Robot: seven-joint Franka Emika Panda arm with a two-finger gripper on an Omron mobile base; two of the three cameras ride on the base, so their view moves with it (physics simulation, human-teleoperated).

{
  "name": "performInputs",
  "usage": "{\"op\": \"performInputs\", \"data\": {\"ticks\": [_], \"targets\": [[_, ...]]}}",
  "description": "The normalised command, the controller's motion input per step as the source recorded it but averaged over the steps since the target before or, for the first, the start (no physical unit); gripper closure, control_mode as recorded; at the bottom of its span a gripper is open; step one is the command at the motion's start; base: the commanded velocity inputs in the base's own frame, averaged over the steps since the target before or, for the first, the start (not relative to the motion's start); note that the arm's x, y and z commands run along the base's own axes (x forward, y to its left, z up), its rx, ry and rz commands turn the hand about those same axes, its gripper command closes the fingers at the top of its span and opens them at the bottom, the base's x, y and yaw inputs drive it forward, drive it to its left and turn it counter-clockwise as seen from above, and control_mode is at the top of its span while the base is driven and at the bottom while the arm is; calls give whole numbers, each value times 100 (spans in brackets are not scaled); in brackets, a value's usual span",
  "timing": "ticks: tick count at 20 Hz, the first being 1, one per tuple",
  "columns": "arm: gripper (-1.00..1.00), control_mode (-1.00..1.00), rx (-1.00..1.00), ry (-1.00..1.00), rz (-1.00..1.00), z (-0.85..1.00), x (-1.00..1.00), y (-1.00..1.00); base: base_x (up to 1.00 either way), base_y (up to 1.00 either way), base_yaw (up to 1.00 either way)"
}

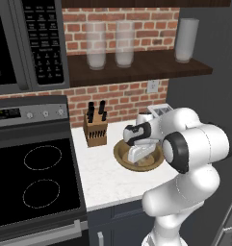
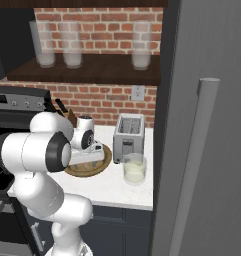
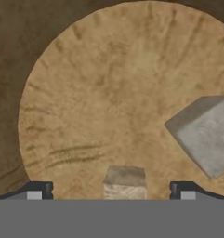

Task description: Grab a lemon wedge from the fridge and one ice cube from the ice bowl, and put them in the glass of lemonade.

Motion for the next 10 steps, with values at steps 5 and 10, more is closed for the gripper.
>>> {"op": "performInputs", "data": {"ticks": [5, 10], "targets": [[-100, -100, 0, 0, 2, -1, 0, 0, 0, 0, 0], [100, -100, 0, 0, 0, 0, 0, 0, 0, 0, 0]]}}
